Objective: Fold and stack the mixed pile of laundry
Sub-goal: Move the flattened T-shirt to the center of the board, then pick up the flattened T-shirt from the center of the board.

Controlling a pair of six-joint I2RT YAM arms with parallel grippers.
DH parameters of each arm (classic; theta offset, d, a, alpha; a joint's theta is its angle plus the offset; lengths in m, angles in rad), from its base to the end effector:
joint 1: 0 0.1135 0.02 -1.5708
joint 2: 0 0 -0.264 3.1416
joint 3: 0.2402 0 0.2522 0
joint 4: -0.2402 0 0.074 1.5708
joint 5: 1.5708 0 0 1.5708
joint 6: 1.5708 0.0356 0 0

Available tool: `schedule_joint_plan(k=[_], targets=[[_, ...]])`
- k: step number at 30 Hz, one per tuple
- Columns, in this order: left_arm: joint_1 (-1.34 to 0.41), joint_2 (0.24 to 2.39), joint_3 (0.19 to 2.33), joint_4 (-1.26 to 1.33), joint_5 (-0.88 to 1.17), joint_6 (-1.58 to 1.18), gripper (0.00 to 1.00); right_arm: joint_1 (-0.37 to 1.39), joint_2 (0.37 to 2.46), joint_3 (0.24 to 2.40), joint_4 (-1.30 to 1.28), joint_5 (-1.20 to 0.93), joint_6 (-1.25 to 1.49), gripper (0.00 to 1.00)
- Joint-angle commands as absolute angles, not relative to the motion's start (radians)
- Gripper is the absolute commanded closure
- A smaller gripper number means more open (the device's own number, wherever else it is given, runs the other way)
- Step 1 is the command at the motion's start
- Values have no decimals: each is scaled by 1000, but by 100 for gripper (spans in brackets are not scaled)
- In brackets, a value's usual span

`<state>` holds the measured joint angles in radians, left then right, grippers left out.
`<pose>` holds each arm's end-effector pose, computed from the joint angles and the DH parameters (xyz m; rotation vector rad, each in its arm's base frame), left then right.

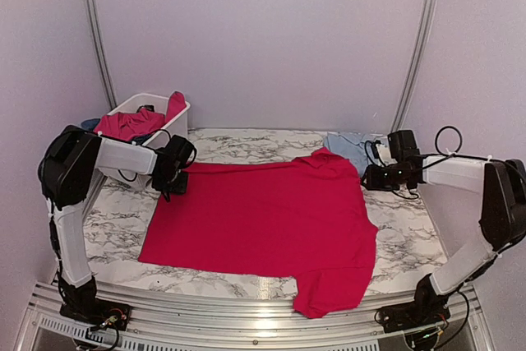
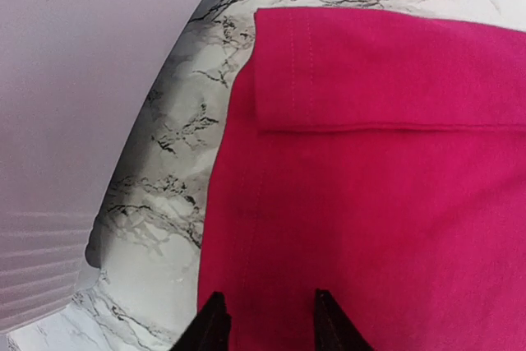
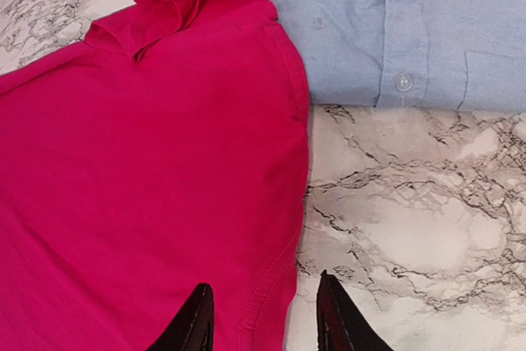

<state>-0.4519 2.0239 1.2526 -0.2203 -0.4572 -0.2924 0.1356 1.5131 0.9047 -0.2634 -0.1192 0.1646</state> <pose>0.3766 -0.1653 0.1345 0.0257 2.4375 0.2636 0.3070 0.0462 0.2026 -0.0178 2.4540 0.2785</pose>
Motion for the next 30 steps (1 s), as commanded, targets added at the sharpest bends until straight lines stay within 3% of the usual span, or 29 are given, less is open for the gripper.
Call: schedule_joint_plan(k=[1, 6, 15, 20, 30], targets=[[-486, 1885, 1244, -289, -478, -275, 50, 224, 1454, 906, -305, -124, 168, 63], [-589, 1711, 1226, -300, -422, -257, 42, 436, 1343, 910, -376, -124, 220, 58], [-745, 1333, 870, -332, -250, -389, 36, 798, 1186, 899, -654, -59, 323, 49], [-794, 1180, 753, -413, -206, -500, 33, 886, 1109, 892, -853, -30, 369, 43], [-830, 1140, 673, -520, -201, -623, 33, 1119, 1146, 810, -985, -74, 468, 43]])
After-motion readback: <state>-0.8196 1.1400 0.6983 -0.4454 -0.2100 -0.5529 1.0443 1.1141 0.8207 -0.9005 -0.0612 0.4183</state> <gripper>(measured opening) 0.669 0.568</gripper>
